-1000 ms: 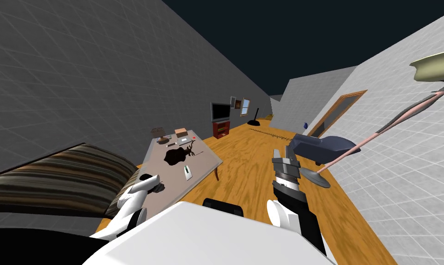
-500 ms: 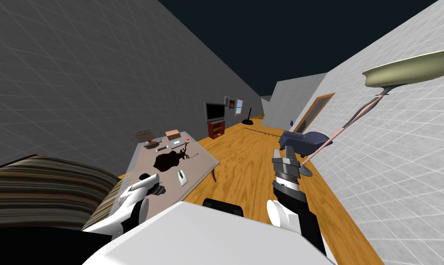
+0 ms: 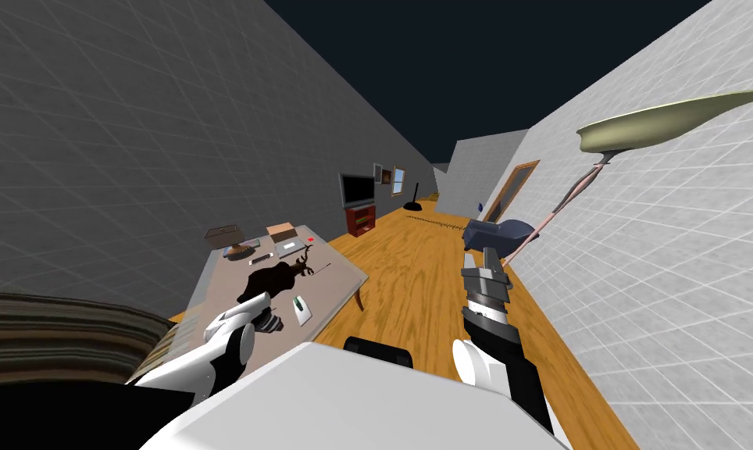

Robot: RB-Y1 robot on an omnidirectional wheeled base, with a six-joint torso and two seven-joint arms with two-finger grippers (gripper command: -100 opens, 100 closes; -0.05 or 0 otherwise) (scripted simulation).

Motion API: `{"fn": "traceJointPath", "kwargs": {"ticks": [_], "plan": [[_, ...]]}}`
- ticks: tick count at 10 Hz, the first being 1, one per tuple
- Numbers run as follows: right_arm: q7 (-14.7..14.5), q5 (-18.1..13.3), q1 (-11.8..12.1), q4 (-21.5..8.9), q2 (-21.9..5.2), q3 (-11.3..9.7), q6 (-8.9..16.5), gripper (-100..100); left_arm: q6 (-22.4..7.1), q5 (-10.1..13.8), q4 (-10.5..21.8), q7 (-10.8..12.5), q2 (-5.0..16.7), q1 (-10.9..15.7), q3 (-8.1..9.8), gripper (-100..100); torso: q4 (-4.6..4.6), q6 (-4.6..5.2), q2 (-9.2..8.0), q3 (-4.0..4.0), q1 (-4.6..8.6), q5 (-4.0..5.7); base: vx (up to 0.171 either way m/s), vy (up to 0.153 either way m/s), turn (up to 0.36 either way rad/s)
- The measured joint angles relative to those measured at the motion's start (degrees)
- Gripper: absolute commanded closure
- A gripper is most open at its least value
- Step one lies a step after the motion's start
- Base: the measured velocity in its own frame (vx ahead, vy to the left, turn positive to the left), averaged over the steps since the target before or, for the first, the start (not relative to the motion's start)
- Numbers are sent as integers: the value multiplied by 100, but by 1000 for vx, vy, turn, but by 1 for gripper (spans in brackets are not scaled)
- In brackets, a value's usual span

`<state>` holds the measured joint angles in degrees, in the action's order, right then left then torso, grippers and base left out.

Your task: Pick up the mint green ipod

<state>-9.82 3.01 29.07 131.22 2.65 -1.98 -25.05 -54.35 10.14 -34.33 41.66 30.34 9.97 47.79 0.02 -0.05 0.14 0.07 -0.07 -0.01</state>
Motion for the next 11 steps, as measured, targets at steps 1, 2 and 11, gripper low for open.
{"fn": "traceJointPath", "kwargs": {"ticks": [1, 2, 11], "plan": [[0, 0, 0, 0, 0, 0, 0, 0, -130, 8, 144, 20, 61, 85, 44, -100, 1, 2, 5, 3, 0, 0, 47, 24, -242], [0, 0, 0, 0, 0, 0, 0, 0, -249, 11, 335, 38, 158, 216, 81, -100, 2, 0, 9, 5, -1, 0, 52, 35, -175], [0, 0, -1, 0, 0, 0, 0, 0, -658, 53, 931, 134, 407, 527, 223, -100, -3, -2, -22, -12, -3, -1, 4, 30, -119]]}}
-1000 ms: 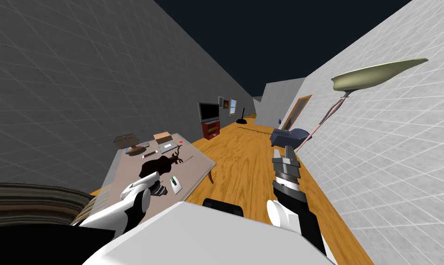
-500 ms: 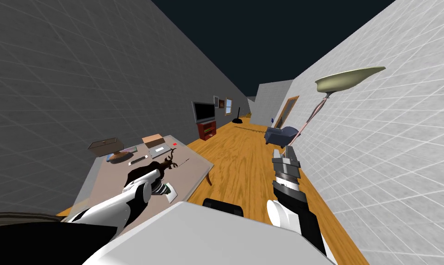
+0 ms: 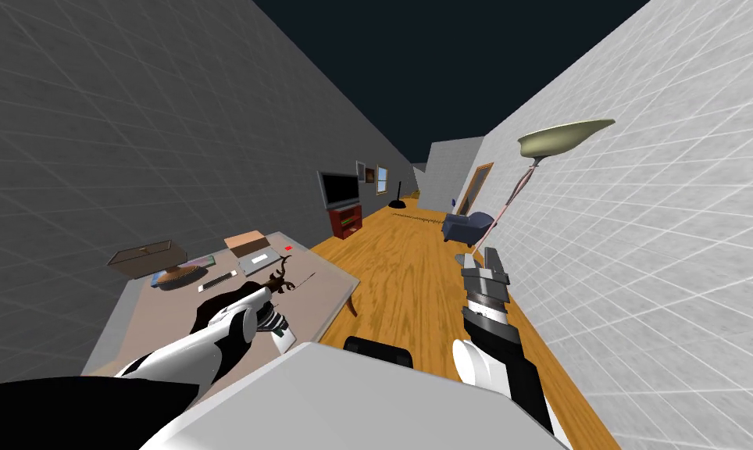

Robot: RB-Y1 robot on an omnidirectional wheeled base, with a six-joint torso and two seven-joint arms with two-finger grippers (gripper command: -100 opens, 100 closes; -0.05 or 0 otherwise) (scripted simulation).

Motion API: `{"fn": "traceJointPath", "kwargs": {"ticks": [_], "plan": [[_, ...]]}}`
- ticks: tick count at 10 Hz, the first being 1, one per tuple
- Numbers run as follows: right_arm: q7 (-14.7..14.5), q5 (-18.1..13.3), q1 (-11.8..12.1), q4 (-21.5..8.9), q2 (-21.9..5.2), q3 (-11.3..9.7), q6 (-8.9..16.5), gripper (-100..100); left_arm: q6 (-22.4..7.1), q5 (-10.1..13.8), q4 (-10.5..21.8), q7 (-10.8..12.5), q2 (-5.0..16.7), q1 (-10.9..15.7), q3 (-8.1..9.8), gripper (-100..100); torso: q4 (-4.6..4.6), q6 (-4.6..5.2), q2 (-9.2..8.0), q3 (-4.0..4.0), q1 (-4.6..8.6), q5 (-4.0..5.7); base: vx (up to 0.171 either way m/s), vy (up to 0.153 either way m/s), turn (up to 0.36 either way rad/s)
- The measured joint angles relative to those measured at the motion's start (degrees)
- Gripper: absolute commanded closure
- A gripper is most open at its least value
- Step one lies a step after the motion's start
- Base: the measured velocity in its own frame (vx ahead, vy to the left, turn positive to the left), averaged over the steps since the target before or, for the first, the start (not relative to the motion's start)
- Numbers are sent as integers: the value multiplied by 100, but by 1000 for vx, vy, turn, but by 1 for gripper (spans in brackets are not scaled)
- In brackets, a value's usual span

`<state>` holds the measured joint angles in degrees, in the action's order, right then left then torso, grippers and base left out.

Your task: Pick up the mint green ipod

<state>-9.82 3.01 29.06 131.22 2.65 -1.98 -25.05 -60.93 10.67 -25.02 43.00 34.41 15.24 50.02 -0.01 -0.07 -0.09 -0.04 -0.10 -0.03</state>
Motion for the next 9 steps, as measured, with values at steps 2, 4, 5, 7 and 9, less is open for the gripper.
{"fn": "traceJointPath", "kwargs": {"ticks": [2, 4, 5, 7, 9], "plan": [[0, 0, 0, 0, 0, 0, 0, 0, 169, 30, 190, 118, 17, -8, 14, -100, -3, -4, -10, -7, -8, -2, -73, 59, -219], [0, 0, 1, 0, 0, 1, 0, 0, 247, 64, 138, 280, -66, -109, 36, -100, -4, -7, -15, -10, -7, -2, -52, 32, -40], [0, 0, 2, 0, 0, 1, 0, 0, 303, 66, 241, 291, -34, -81, 34, -100, -2, -8, -3, -3, 3, 0, -54, 20, -259], [0, 0, 2, 0, 0, 1, 0, 0, 420, 89, 314, 384, -59, -122, 48, 100, -1, -8, 0, -1, 5, 1, -19, 11, -29], [0, 0, 2, 0, 0, 1, 0, 0, 419, 89, 311, 383, -56, -122, 49, 100, 3, -6, 13, 6, 11, 1, 0, 0, 0]]}}
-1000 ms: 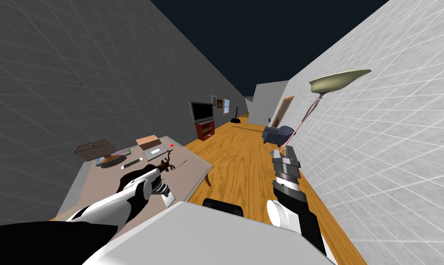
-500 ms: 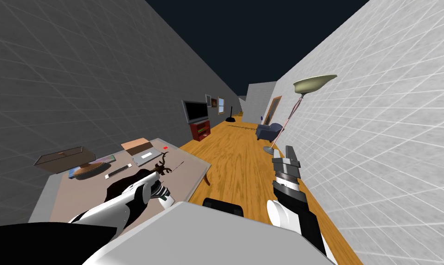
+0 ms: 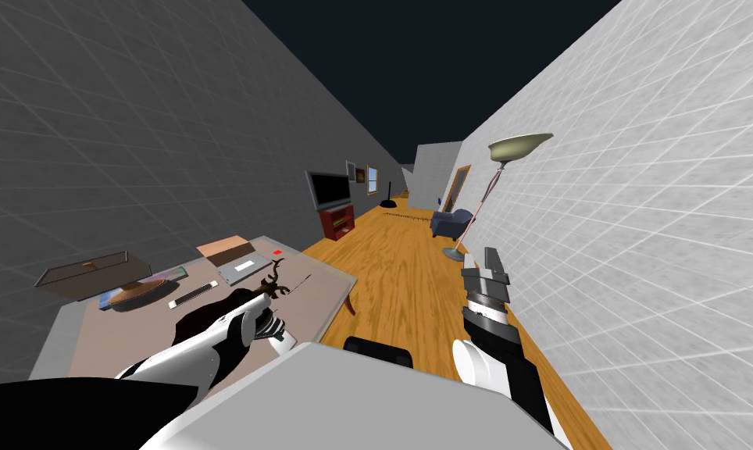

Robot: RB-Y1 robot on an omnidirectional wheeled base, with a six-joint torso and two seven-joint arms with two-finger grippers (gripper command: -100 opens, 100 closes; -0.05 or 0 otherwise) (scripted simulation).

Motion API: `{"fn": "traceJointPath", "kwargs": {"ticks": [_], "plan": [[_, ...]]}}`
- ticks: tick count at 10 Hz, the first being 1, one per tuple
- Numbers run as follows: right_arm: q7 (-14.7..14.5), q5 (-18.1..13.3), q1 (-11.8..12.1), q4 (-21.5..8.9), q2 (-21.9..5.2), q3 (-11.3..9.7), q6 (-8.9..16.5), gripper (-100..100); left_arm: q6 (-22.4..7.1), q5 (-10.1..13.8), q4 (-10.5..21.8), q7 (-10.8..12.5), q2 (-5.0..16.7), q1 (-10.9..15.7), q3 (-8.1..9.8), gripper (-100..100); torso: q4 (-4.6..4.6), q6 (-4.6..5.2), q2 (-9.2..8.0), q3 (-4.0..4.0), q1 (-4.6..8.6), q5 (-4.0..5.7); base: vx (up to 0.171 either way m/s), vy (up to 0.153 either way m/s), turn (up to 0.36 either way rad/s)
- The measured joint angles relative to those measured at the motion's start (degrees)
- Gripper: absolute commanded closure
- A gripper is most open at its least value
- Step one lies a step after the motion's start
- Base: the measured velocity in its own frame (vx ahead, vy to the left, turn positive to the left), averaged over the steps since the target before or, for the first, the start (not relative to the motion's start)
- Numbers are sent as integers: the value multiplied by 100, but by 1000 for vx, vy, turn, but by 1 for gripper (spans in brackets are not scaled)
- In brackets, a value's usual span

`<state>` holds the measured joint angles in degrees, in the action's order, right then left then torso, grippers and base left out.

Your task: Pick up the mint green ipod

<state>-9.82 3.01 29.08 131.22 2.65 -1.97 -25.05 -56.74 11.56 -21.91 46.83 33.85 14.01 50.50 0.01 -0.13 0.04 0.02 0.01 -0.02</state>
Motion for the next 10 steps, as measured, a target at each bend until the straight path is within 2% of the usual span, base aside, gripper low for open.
{"fn": "traceJointPath", "kwargs": {"ticks": [2, 3, 4, 5, 6, 7, 8, 9, 10], "plan": [[0, 0, 0, 0, 0, 0, 0, 0, -1, -1, 0, -1, 0, -1, -1, 100, 0, 0, 2, 1, 1, 1, 0, 0, 0], [0, 0, 0, 0, 0, 0, 0, 0, -1, -1, 1, -1, -1, -1, -1, 0, 0, 0, 2, 1, 1, 1, 0, 0, 0], [0, 0, 0, 0, 0, 0, 0, 0, -1, -1, 1, -1, -1, -1, -1, 100, 0, 0, 2, 1, 1, 1, 47, -25, 233], [0, 0, 2, 0, 0, 1, 0, 0, -107, -10, -176, -29, -48, -22, -6, 100, 4, -12, 13, 7, 8, 5, 53, -39, 144], [0, 0, 1, 0, 0, 0, 0, 0, -103, -21, -59, -76, 21, 31, -13, 100, 3, -3, 18, 10, 13, 4, 81, -44, 259], [0, 0, 2, 0, 0, 0, 0, 0, -186, -42, -131, -159, 36, 70, -25, 100, 5, -10, 28, 15, 16, 8, 122, -86, 352], [0, 0, 2, 0, 1, 0, 0, 0, -203, -75, 5, -284, 137, 189, -48, 100, 9, -10, 41, 23, 30, 8, 104, -86, 171], [0, 0, 1, 0, 0, 0, 0, 0, -395, -89, -359, -339, 33, 95, -46, 100, 7, 1, 41, 23, 33, 8, 42, -38, -6], [0, 0, 0, 0, 0, 0, 0, 0, -419, -95, -255, -380, 91, 154, -51, 100, 4, 8, 28, 16, 18, 4, 10, -10, -15]]}}
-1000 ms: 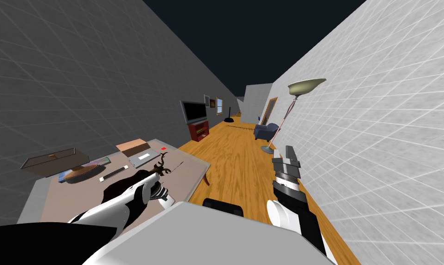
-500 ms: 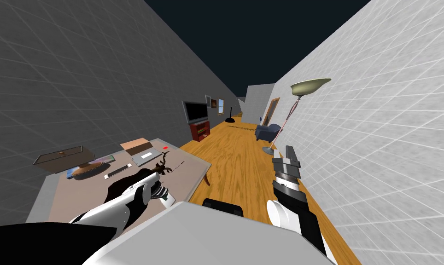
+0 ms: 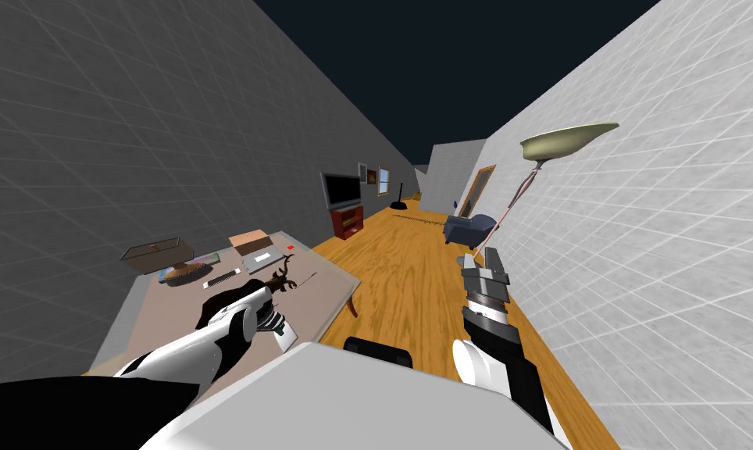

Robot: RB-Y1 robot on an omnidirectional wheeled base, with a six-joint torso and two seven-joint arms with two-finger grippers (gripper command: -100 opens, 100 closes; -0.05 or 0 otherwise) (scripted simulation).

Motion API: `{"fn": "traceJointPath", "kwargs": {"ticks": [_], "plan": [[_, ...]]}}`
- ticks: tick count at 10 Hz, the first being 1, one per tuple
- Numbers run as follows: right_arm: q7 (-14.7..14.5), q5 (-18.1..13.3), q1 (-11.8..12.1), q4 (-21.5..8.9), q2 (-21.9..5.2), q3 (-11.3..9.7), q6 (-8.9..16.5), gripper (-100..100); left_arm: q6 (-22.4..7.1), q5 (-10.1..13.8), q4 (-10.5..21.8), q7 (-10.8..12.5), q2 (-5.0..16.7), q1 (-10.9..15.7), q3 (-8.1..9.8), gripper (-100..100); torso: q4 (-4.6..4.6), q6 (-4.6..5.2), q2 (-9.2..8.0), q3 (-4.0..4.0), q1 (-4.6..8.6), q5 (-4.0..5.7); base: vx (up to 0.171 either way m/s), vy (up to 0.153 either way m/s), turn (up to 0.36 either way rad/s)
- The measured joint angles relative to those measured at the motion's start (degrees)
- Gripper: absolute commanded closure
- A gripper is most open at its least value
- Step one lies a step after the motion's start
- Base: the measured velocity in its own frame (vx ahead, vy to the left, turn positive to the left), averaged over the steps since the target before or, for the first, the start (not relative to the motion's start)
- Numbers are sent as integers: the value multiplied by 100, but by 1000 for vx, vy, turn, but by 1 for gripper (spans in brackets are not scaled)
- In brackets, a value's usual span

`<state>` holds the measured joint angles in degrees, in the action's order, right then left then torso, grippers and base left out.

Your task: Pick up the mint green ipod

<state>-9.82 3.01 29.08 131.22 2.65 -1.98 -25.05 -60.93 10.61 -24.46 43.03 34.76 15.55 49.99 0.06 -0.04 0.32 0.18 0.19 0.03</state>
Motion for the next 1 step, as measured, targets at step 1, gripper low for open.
{"fn": "traceJointPath", "kwargs": {"ticks": [1], "plan": [[0, 0, 0, 0, 0, 0, 0, 0, 16, 2, 31, -9, 7, 14, 0, 0, -1, -4, -13, -7, -12, -2, 0, 0, 0]]}}
